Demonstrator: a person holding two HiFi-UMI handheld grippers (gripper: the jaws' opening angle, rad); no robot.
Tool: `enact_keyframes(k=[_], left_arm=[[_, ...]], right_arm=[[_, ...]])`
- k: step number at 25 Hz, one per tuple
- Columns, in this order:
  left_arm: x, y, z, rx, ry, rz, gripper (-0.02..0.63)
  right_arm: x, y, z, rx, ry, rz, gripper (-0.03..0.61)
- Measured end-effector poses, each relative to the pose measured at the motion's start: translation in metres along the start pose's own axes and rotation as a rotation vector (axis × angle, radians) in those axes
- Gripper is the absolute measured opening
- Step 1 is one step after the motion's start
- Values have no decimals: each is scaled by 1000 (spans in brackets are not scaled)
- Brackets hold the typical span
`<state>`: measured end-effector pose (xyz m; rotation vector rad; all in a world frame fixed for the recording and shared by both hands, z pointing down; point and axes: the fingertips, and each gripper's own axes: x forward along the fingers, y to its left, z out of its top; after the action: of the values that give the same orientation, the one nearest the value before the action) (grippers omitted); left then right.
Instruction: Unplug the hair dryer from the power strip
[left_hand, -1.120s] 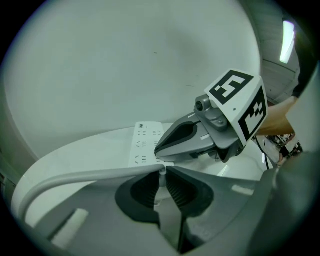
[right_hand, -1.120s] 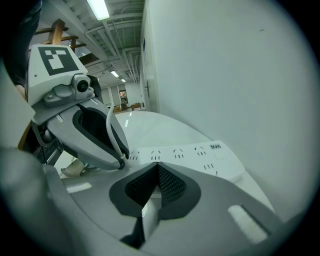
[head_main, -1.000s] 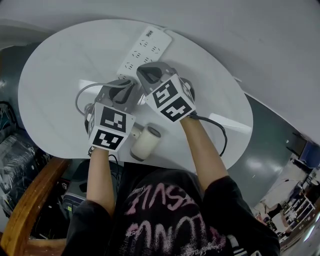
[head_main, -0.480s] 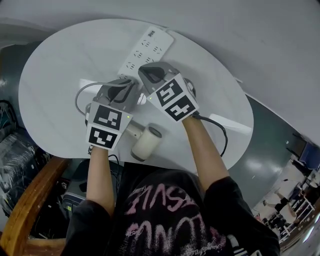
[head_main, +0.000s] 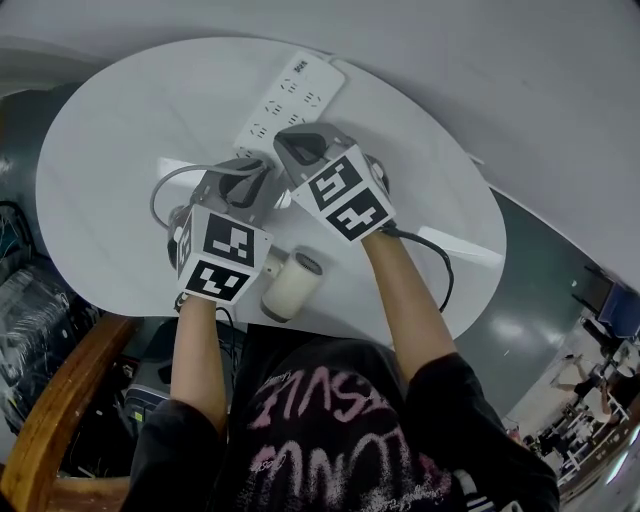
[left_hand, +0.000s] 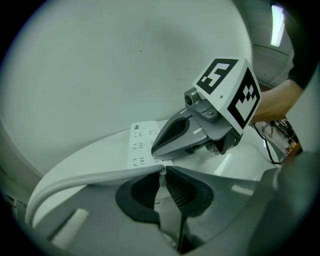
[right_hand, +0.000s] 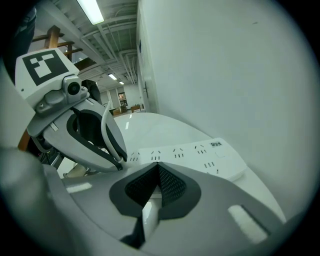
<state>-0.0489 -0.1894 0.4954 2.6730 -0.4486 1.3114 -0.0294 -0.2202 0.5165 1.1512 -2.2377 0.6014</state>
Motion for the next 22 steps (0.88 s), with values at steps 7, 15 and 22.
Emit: enact_keyframes(k=[7, 15, 22], left_arm=[[-4, 6, -2, -34, -1, 5, 45], [-4, 9, -3, -75, -15, -12, 45], [-13, 14, 1, -157, -69, -36, 45]], right_arm=[[1, 2, 1, 11, 1, 3, 12], [2, 2, 2, 27, -8, 5, 12], [2, 2, 1, 24, -14, 4, 12]])
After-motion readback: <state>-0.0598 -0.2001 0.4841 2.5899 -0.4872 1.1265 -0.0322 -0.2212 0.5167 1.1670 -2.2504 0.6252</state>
